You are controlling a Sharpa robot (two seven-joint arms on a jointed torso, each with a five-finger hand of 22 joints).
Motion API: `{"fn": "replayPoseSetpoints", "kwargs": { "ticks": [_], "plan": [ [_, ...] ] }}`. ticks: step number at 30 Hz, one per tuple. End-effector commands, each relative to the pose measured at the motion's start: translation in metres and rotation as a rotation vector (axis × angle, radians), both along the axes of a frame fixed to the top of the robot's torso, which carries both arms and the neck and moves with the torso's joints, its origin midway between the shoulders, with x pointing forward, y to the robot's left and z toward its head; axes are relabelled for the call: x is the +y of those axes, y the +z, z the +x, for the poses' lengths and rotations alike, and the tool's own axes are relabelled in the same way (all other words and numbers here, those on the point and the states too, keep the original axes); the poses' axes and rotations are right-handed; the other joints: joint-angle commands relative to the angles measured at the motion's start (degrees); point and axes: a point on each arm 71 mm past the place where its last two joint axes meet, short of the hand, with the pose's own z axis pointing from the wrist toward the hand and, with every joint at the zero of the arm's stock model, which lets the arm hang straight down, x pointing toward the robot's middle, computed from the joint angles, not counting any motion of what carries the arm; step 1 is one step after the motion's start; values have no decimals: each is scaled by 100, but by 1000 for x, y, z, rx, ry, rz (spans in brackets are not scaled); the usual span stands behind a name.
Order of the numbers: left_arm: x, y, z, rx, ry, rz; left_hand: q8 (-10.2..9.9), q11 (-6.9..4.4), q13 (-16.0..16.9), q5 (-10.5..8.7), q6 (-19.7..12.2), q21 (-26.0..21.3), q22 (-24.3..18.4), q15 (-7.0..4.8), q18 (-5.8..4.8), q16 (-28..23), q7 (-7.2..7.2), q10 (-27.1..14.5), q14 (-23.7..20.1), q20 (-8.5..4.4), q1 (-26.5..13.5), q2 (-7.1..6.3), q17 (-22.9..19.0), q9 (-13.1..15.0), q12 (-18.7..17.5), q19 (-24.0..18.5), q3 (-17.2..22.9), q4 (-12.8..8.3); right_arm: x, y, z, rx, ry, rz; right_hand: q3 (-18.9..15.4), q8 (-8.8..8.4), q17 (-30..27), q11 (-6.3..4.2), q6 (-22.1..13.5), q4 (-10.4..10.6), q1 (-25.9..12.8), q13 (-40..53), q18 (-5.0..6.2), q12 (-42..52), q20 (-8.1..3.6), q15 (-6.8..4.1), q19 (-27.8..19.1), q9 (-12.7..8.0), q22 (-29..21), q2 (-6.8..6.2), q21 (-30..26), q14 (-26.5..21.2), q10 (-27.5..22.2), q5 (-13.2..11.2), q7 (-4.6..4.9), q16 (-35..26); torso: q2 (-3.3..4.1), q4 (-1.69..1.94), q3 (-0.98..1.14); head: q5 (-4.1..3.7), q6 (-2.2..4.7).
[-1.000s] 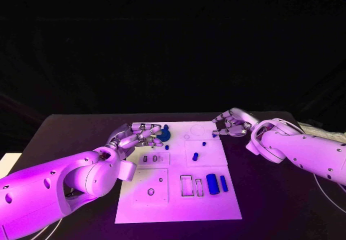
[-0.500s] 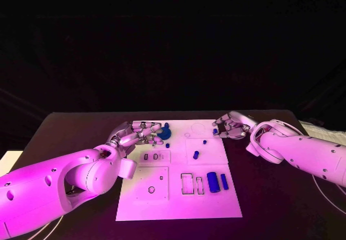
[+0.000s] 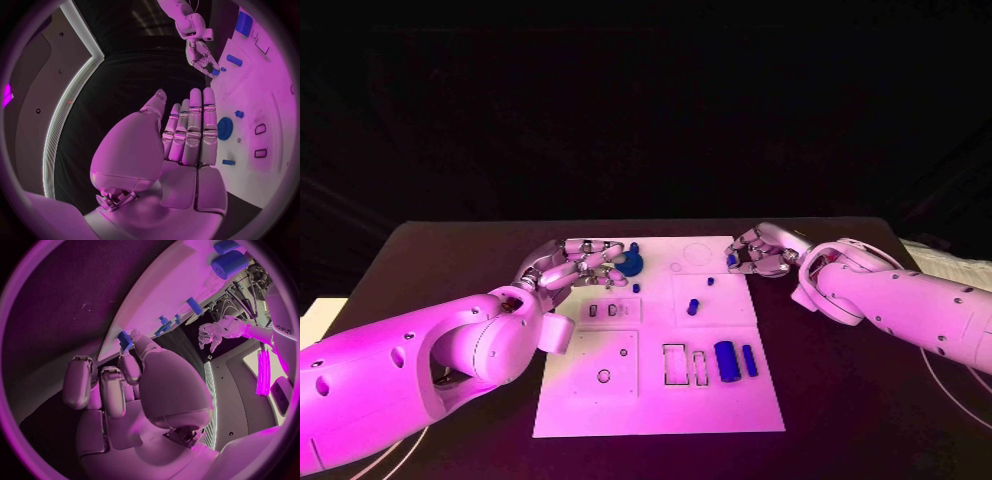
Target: Assemble the parts on the task board
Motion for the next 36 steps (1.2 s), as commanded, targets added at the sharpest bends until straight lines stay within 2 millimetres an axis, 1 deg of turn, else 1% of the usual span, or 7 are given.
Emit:
{"fn": "replayPoseSetpoints", "kwargs": {
  "ticks": [1,9,15,25,31,35,36],
  "plan": [
    [-2,1,-1,-10,-20,-10,-39,6,-4,-27,-22,32,9,8,61,0,7,-25,-50,-8,13,57,6,-8,-19,7,-1,-29,1,-3,0,15,22,-17,56,19,1142,-33,65,-4,5,14,-45,44,5,-11,10,9,9,56,10,503,26,-40,-1,8,-4,-6,0,7,-16],
    [-2,1,-1,-10,-20,-10,-39,6,-4,-27,-22,32,9,8,61,0,7,-25,-50,-8,13,57,6,-8,-19,7,-1,-29,1,-4,1,14,18,-19,114,52,1149,-60,192,-20,-3,38,-49,69,-12,-31,20,26,32,110,21,505,51,-66,-36,12,-4,-1,3,3,-21],
    [-2,1,-1,-9,-20,-10,-43,3,-4,-26,-18,32,9,8,60,-7,3,-18,-61,-8,18,65,22,-8,-26,0,6,-43,1,-3,2,4,10,-17,196,129,1162,-118,391,-31,-12,72,-54,106,-47,-77,36,59,62,199,37,509,87,-86,-108,19,-3,2,3,3,-25],
    [-2,1,-1,-9,-20,-10,-43,3,-4,-26,-18,32,9,8,60,-7,3,-18,-61,-8,18,65,22,-8,-26,0,6,-43,1,-1,3,-39,-39,-20,365,257,1181,-220,672,-105,25,139,-62,178,-125,-164,62,117,107,345,60,514,172,-262,-229,28,-6,2,4,5,-35],
    [-1,1,0,-9,-18,-9,-43,3,-4,-26,-18,32,9,8,60,-7,3,-18,-61,-8,18,65,22,-8,-26,0,6,-43,5,5,1,-74,-62,-1,407,267,1180,-235,693,-120,27,152,-62,189,-142,-179,62,125,104,384,58,513,190,-268,-244,27,-10,5,4,16,-30],
    [0,1,0,-9,-15,-8,-43,3,-4,-26,-18,32,9,8,60,-7,3,-18,-61,-8,18,65,22,-8,-26,0,6,-43,13,13,-3,-84,-67,24,426,251,1173,-233,669,-111,1,112,-59,140,-150,-183,54,121,84,408,48,512,169,-269,-237,22,-14,2,7,24,-25],
    [0,1,0,-9,-14,-8,-43,3,-4,-26,-18,32,9,8,60,-7,3,-18,-61,-8,18,65,22,-8,-26,0,6,-43,17,16,-4,-87,-68,31,432,243,1171,-231,656,-107,-11,99,-58,123,-152,-183,52,119,78,413,46,511,162,-269,-234,21,-14,2,4,21,-22]
  ]
}}
